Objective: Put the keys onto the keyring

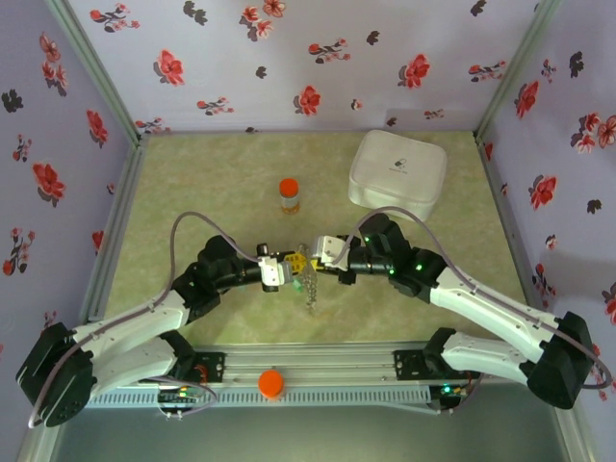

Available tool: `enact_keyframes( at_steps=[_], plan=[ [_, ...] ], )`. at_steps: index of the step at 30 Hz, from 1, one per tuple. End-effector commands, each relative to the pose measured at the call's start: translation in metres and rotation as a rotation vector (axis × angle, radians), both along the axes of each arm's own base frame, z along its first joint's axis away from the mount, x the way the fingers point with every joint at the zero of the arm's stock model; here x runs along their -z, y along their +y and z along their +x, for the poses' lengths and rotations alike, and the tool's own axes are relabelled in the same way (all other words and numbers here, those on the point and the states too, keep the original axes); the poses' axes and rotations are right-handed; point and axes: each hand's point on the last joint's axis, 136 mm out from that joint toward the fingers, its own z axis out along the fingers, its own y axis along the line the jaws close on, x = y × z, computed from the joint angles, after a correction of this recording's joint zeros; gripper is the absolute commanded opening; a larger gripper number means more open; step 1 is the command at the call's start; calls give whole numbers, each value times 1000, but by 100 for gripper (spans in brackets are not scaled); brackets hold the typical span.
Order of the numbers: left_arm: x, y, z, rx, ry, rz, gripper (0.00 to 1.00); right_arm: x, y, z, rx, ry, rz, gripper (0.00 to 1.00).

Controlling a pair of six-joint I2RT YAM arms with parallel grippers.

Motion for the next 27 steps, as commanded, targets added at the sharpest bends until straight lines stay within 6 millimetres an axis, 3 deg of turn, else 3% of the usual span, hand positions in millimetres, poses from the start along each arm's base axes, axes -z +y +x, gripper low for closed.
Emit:
enact_keyframes(
  at_steps=[1,7,8,11,13,16,19,24,25,27],
  plan=[
    [-11,-2,-7,33,-40,-25,0,-6,6,-5,-45,-23,26,13],
    [-13,-1,-7,31,-31,-31,0,-3,8,-6,-47,-2,28,4],
    [-14,-1,-7,32,-29,-32,0,-5,9,-7,-50,5,36,4],
    [-15,-2,-8,40,-17,-38,0,-5,11,-10,-65,28,46,18],
    [-16,-3,-9,46,-11,-44,0,-3,11,-11,-71,34,41,19],
    [-16,-2,-11,52,-5,-46,0,-1,12,-13,-86,33,32,13],
    [-14,-2,-11,51,-2,-39,0,-1,11,-15,-98,40,22,0],
    [-12,-1,-8,33,8,-32,0,-2,9,-17,-105,31,14,0],
    [-11,-1,-6,21,12,-34,2,-3,9,-18,-108,30,17,0],
    [-11,0,-3,-2,31,-57,21,-9,10,-22,-130,35,45,0]
  ],
)
